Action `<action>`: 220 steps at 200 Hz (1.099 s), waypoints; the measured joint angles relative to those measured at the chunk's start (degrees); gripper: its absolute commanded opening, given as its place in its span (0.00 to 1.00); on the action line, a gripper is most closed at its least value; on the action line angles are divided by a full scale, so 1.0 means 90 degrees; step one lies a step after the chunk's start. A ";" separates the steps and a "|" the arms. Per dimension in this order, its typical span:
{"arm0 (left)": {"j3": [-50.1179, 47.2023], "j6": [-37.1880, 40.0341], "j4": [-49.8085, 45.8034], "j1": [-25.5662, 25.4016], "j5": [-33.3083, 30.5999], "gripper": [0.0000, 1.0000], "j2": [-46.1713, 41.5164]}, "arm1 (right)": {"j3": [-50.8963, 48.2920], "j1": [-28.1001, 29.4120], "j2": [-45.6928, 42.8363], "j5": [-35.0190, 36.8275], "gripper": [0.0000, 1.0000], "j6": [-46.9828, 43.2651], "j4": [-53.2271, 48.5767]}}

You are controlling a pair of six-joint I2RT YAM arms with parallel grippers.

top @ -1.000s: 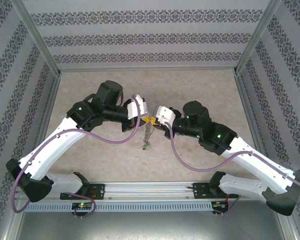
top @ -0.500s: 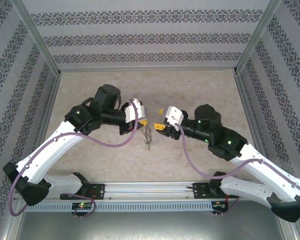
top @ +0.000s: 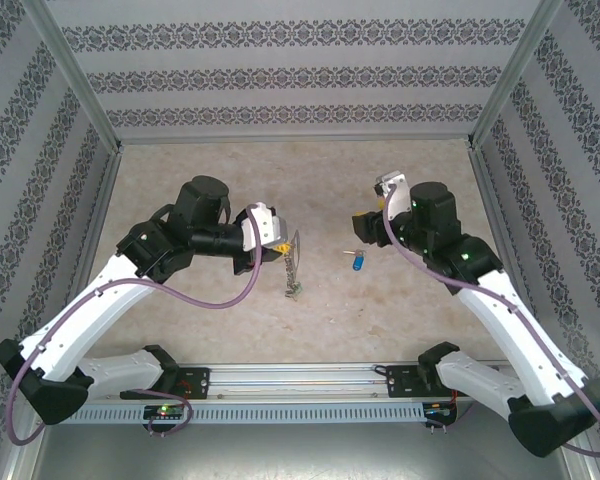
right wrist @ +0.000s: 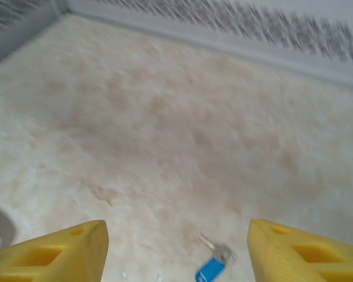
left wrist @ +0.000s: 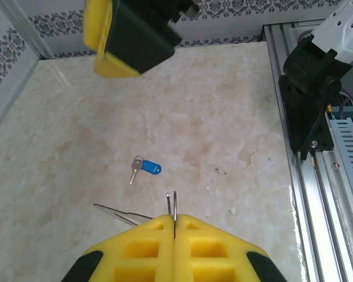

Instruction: Put the keys on the keyring

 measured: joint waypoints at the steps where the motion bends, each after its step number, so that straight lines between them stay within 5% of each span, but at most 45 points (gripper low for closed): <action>1: -0.0010 0.0000 0.0005 0.0000 0.0000 0.00 -0.0005 | 0.0000 -0.0015 0.0024 0.0015 0.67 0.0007 -0.0039; 105: -0.0622 -0.0746 0.0415 0.0000 -0.0199 0.00 -0.0483 | -0.0794 -0.0049 0.0916 0.0505 0.74 0.1600 -0.0794; 220: -0.0559 -0.1336 0.0221 0.0061 -0.0529 0.00 -0.0520 | -0.0418 0.0114 0.2812 0.0588 0.72 0.1853 -0.0583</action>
